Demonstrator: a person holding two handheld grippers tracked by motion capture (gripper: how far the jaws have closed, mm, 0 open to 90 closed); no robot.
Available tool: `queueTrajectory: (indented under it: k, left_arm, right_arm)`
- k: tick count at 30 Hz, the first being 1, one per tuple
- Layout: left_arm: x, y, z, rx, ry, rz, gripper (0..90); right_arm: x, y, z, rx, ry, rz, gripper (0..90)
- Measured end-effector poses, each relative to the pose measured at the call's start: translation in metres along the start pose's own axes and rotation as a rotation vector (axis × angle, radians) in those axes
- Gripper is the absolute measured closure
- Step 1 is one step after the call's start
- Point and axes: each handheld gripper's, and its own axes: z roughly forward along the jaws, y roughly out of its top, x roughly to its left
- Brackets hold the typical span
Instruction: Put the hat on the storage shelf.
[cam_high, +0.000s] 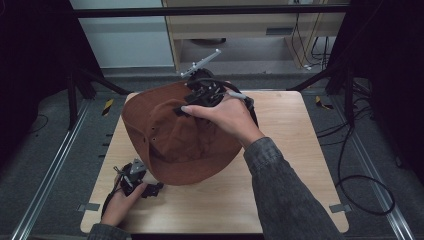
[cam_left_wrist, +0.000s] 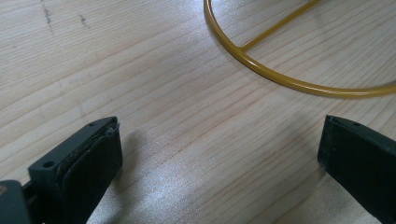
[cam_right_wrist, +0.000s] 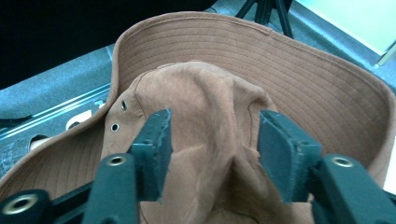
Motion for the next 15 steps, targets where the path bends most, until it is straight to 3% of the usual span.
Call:
queueTrajectory:
  k: [7,15]
  left_arm:
    - [0.0,0.0,0.0,0.0,0.0,0.0,0.0]
    - [0.0,0.0,0.0,0.0,0.0,0.0,0.0]
  right_arm:
    - [0.0,-0.003,-0.01,-0.036,-0.03,-0.004,30.2]
    - [-0.003,-0.014,-0.033,-0.086,-0.074,0.0,18.4]
